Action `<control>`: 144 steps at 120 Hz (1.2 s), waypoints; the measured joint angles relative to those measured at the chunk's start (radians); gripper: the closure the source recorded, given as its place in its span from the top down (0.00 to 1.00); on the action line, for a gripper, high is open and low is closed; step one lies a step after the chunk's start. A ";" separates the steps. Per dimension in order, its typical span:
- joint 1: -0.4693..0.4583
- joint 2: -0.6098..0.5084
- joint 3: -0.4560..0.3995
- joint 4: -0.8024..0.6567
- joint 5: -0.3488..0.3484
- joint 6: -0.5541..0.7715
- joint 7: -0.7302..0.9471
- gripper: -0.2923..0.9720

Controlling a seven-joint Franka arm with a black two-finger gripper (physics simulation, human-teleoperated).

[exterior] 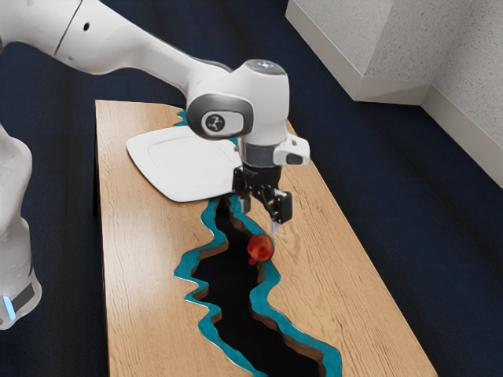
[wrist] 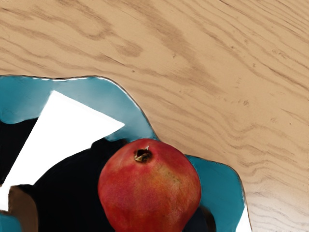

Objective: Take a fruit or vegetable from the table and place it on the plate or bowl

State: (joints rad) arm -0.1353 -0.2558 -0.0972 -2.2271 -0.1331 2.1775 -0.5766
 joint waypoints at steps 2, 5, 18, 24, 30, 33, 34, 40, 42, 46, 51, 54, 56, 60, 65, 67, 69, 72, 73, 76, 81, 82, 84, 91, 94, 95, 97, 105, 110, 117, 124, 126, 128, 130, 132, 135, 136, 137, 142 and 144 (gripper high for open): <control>-0.002 0.000 0.000 0.000 -0.001 0.002 0.011 0.76; -0.006 0.002 0.000 0.000 -0.003 0.006 0.026 0.76; -0.020 -0.001 0.000 -0.030 -0.025 0.023 0.084 0.76; -0.020 -0.028 0.000 -0.071 -0.044 0.037 0.106 0.76; -0.019 -0.046 0.000 -0.097 -0.057 0.048 0.125 0.76; -0.017 -0.055 0.005 -0.109 -0.062 0.053 0.134 0.76; -0.016 -0.058 0.009 -0.112 -0.063 0.054 0.137 0.76; -0.017 -0.064 0.053 -0.126 -0.069 0.062 0.153 0.76; -0.018 -0.061 0.068 -0.127 -0.070 0.064 0.158 0.76; -0.020 -0.050 0.089 -0.126 -0.069 0.067 0.168 0.76; -0.030 -0.034 0.102 -0.114 -0.067 0.071 0.180 0.76; -0.035 -0.024 0.107 -0.104 -0.063 0.073 0.186 0.76; -0.037 -0.016 0.109 -0.096 -0.059 0.074 0.191 0.76; -0.040 -0.002 0.111 -0.080 -0.053 0.076 0.199 0.76; -0.042 0.017 0.113 -0.069 -0.045 0.079 0.209 0.76; -0.043 0.023 0.113 -0.066 -0.043 0.079 0.213 0.76; -0.043 0.029 0.113 -0.063 -0.041 0.080 0.216 0.76; -0.044 0.039 0.114 -0.055 -0.038 0.081 0.221 0.76; -0.045 0.044 0.114 -0.050 -0.037 0.081 0.223 0.76; -0.048 0.057 0.114 -0.035 -0.035 0.082 0.228 0.76; -0.056 0.085 0.114 -0.004 -0.031 0.083 0.236 0.76; -0.057 0.089 0.114 0.001 -0.031 0.084 0.237 0.76; -0.059 0.098 0.114 0.008 -0.030 0.084 0.240 0.76; -0.063 0.126 0.126 0.022 -0.029 0.085 0.250 0.76; -0.062 0.135 0.130 0.024 -0.029 0.086 0.254 0.76; -0.061 0.138 0.131 0.025 -0.029 0.086 0.256 0.76; -0.060 0.143 0.133 0.026 -0.030 0.086 0.258 0.76; -0.060 0.158 0.136 0.029 -0.031 0.088 0.267 0.76; -0.061 0.167 0.136 0.032 -0.031 0.091 0.273 0.76; -0.064 0.175 0.137 0.035 -0.031 0.094 0.279 0.76; -0.068 0.167 0.137 0.035 -0.032 0.097 0.285 0.76; -0.070 0.164 0.137 0.035 -0.034 0.098 0.286 0.76; -0.072 0.160 0.137 0.033 -0.036 0.098 0.286 0.77; -0.073 0.157 0.137 0.031 -0.038 0.099 0.287 0.77; -0.074 0.154 0.137 0.029 -0.040 0.099 0.288 0.77; -0.076 0.143 0.137 0.020 -0.042 0.100 0.288 0.77; -0.076 0.138 0.137 0.017 -0.043 0.100 0.288 0.77; -0.077 0.133 0.137 0.012 -0.043 0.100 0.288 0.77; -0.081 0.113 0.137 -0.006 -0.046 0.101 0.287 0.77; -0.083 0.107 0.137 -0.013 -0.047 0.101 0.287 0.77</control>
State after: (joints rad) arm -0.2185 -0.1491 0.0399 -2.2401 -0.1799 2.2789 -0.2899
